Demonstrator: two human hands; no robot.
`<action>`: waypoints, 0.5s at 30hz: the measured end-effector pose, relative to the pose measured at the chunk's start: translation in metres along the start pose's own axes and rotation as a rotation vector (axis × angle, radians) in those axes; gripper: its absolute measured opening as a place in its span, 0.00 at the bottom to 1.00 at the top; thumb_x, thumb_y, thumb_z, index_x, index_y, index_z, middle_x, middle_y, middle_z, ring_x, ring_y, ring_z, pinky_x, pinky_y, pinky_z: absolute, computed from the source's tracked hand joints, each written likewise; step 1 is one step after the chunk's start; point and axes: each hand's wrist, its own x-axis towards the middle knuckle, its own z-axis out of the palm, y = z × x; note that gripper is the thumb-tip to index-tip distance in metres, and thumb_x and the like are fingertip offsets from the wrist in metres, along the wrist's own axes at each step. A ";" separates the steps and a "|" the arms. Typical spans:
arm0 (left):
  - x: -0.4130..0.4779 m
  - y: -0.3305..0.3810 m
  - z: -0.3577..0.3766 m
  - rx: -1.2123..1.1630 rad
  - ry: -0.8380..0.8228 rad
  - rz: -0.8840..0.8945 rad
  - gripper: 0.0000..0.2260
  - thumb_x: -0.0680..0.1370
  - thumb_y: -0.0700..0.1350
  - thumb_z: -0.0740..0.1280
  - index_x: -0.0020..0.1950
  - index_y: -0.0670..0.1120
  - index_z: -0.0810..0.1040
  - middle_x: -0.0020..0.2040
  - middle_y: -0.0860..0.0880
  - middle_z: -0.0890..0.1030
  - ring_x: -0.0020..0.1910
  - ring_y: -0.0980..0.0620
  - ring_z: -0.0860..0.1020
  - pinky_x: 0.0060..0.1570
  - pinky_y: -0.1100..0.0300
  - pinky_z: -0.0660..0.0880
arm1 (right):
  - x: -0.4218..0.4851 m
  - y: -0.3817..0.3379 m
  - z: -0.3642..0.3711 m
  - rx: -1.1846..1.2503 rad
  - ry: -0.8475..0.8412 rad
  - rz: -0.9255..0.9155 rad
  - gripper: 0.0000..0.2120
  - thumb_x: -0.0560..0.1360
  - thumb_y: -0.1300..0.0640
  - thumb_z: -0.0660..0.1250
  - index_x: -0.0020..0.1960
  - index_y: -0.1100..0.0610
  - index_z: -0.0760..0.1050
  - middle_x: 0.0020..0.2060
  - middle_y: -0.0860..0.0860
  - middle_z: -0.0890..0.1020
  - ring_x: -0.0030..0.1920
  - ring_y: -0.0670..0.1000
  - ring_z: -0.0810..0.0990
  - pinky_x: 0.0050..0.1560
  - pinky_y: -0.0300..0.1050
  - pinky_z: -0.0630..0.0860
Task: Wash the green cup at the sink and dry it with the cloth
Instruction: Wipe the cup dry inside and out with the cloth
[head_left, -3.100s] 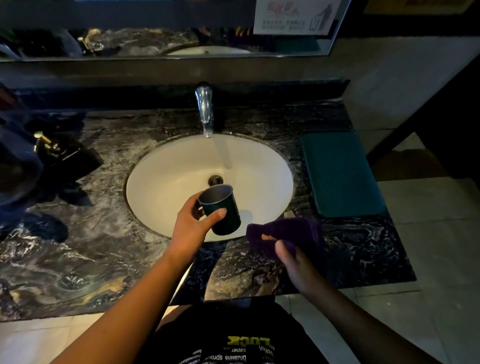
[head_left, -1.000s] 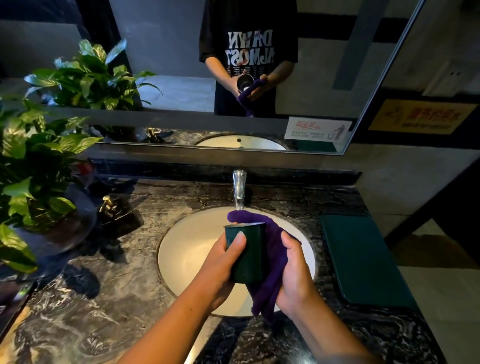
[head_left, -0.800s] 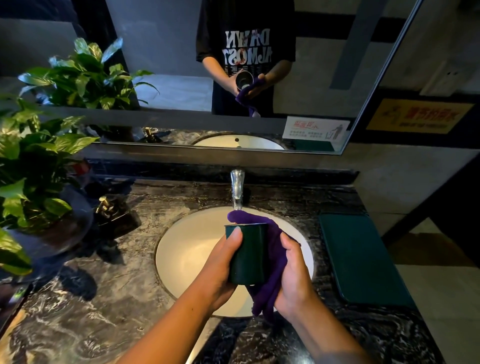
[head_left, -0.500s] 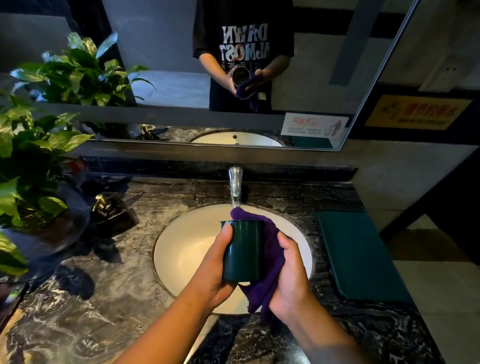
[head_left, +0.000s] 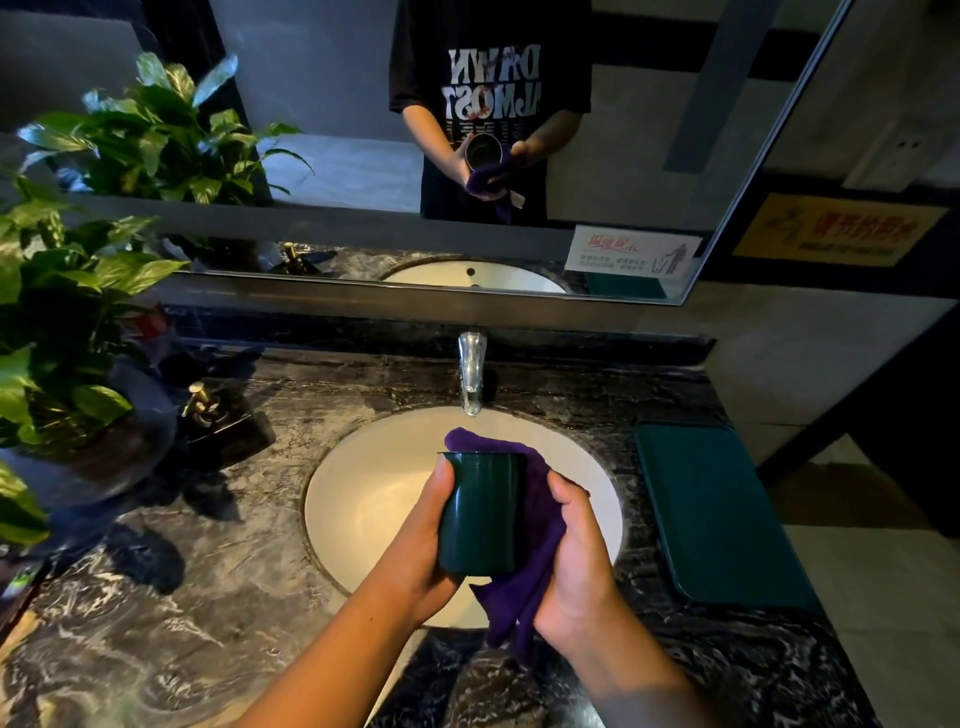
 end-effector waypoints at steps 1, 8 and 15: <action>0.000 0.002 0.000 0.064 0.021 0.021 0.27 0.65 0.72 0.67 0.54 0.56 0.87 0.53 0.49 0.87 0.52 0.53 0.85 0.48 0.59 0.81 | 0.001 -0.001 -0.001 0.002 -0.001 -0.008 0.25 0.72 0.40 0.65 0.59 0.53 0.86 0.60 0.58 0.86 0.55 0.56 0.87 0.55 0.54 0.81; 0.004 0.014 -0.003 0.482 0.213 0.196 0.40 0.68 0.77 0.61 0.69 0.50 0.75 0.65 0.46 0.80 0.63 0.46 0.78 0.64 0.46 0.76 | 0.003 -0.006 -0.002 0.038 -0.018 -0.034 0.27 0.73 0.39 0.64 0.64 0.54 0.83 0.63 0.60 0.84 0.60 0.61 0.84 0.64 0.64 0.78; 0.003 0.011 0.001 0.706 0.508 0.410 0.05 0.77 0.56 0.67 0.48 0.56 0.80 0.44 0.57 0.83 0.45 0.55 0.81 0.41 0.56 0.81 | 0.001 -0.007 0.000 -0.014 -0.069 -0.085 0.28 0.81 0.41 0.52 0.72 0.54 0.76 0.69 0.62 0.79 0.62 0.62 0.78 0.50 0.53 0.81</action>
